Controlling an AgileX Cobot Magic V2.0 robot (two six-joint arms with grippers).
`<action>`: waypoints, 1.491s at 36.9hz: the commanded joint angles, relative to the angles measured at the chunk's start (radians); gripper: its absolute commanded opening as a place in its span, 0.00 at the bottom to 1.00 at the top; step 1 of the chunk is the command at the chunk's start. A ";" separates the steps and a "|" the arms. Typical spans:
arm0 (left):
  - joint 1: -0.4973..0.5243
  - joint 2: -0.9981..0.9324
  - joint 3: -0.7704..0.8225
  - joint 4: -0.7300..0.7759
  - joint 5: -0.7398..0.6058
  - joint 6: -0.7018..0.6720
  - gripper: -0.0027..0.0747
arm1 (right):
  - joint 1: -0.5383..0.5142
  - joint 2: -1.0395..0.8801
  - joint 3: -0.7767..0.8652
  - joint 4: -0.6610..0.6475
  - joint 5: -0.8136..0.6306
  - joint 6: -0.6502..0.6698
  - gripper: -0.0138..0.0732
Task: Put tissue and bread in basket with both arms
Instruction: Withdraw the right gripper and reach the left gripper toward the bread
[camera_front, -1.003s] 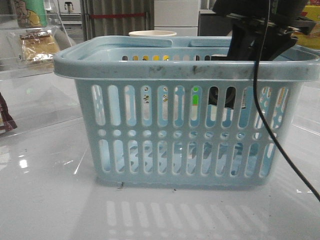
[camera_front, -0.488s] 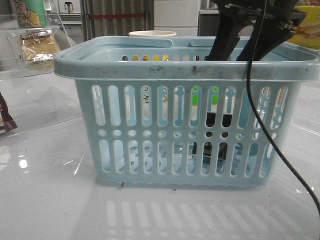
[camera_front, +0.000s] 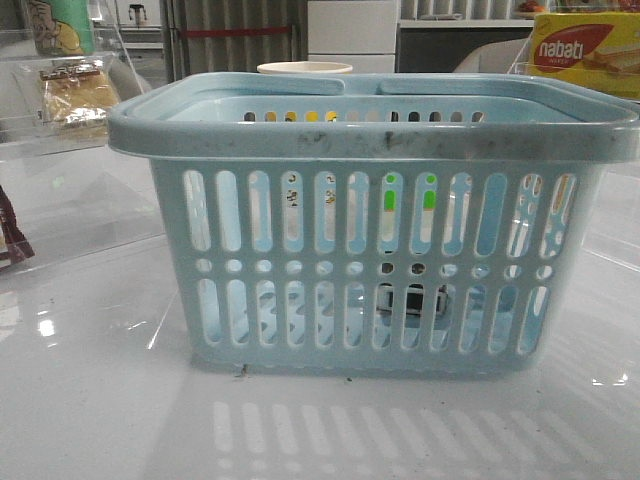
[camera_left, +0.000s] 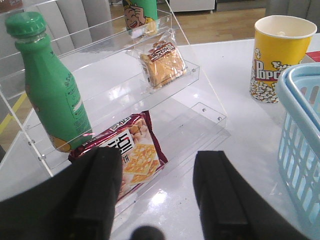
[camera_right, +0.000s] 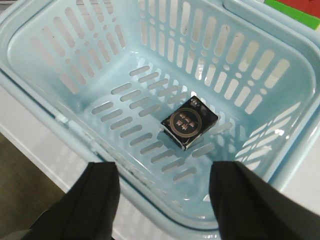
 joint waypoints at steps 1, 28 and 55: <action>0.001 0.010 -0.031 -0.009 -0.078 -0.004 0.55 | -0.002 -0.105 0.048 0.024 -0.093 -0.012 0.74; 0.001 0.082 -0.049 -0.009 -0.139 -0.004 0.56 | -0.004 -0.339 0.283 0.024 -0.225 -0.012 0.74; 0.001 1.155 -0.744 -0.183 -0.261 -0.006 0.84 | -0.004 -0.339 0.283 0.024 -0.225 -0.012 0.74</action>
